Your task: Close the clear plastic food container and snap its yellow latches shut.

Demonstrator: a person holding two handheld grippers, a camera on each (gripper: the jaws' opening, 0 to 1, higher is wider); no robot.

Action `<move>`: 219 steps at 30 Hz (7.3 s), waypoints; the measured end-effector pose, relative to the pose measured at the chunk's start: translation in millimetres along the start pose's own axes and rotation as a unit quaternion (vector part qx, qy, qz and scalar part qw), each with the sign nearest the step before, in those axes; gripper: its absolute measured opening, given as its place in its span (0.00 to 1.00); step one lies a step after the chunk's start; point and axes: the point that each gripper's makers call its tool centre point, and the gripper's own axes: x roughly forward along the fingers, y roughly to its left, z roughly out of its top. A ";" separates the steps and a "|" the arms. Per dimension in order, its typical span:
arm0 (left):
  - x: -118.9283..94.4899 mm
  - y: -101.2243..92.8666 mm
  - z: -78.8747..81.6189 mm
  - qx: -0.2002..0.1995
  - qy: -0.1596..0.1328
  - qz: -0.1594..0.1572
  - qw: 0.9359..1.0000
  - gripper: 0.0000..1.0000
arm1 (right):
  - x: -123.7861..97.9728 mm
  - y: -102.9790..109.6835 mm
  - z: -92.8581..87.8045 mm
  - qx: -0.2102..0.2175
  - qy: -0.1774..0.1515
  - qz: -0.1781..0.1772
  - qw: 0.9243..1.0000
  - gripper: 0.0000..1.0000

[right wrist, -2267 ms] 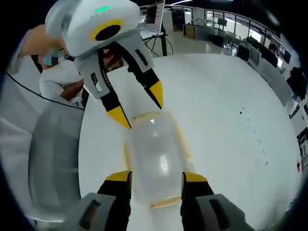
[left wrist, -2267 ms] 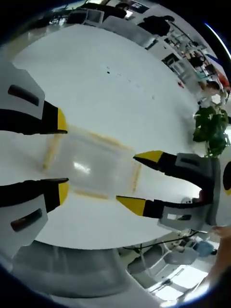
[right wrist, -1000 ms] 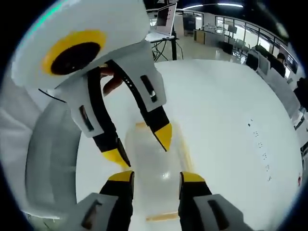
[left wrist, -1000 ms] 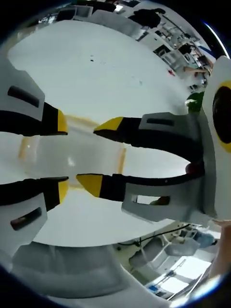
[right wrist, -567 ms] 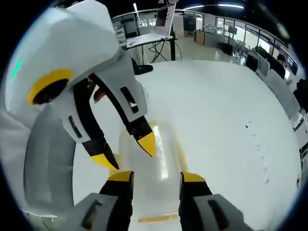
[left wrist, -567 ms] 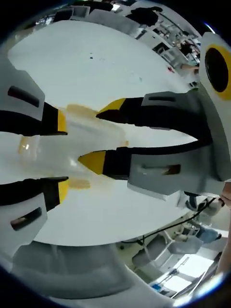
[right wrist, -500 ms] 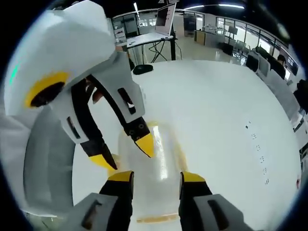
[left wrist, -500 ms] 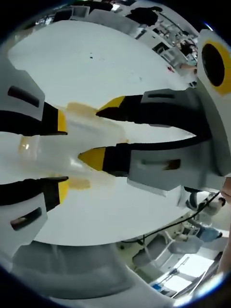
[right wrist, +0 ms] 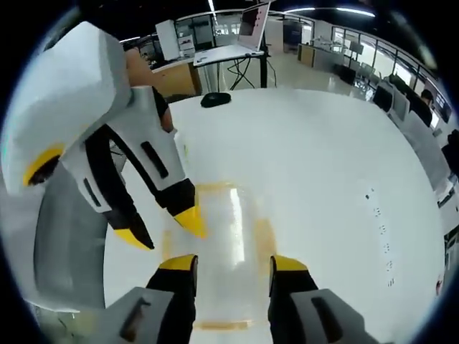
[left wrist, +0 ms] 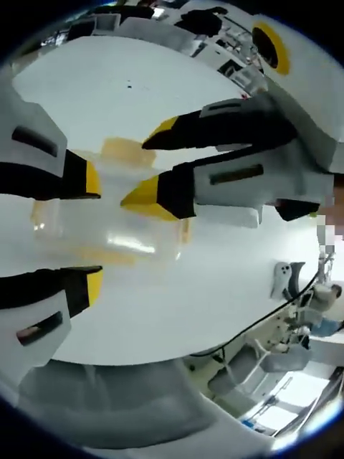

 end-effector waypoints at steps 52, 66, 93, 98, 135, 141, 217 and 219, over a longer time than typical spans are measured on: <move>18.2 7.5 -16.5 0.116 0.054 0.103 0.986 0.33 | 27.9 -7.9 -12.1 -0.013 0.075 0.053 0.996 0.33; 21.0 10.3 -19.0 0.110 0.052 0.118 0.986 0.29 | 33.7 -5.9 -15.4 -0.009 0.138 0.085 0.987 0.26; 12.7 1.1 -17.5 0.145 0.027 0.122 0.982 0.31 | 25.9 -4.7 -5.6 -0.047 0.108 0.048 0.992 0.30; 6.0 3.7 -27.7 0.134 0.038 0.112 0.984 0.32 | 16.2 -0.6 -1.8 -0.059 0.100 0.037 0.993 0.33; -6.5 32.8 -48.1 0.122 0.070 0.066 0.988 0.58 | -10.7 39.6 -35.7 -0.098 0.101 -0.041 0.989 0.63; -5.3 35.6 -50.6 0.121 0.075 0.062 0.988 0.62 | -5.2 41.9 -40.4 -0.108 0.101 -0.057 0.987 0.68; -12.1 50.1 -140.0 0.130 0.140 0.066 0.979 0.75 | 68.2 30.5 6.3 -0.093 0.115 -0.087 0.985 0.72; -13.0 53.3 -142.1 0.129 0.141 0.067 0.979 0.75 | 69.0 28.4 8.9 -0.093 0.116 -0.087 0.985 0.72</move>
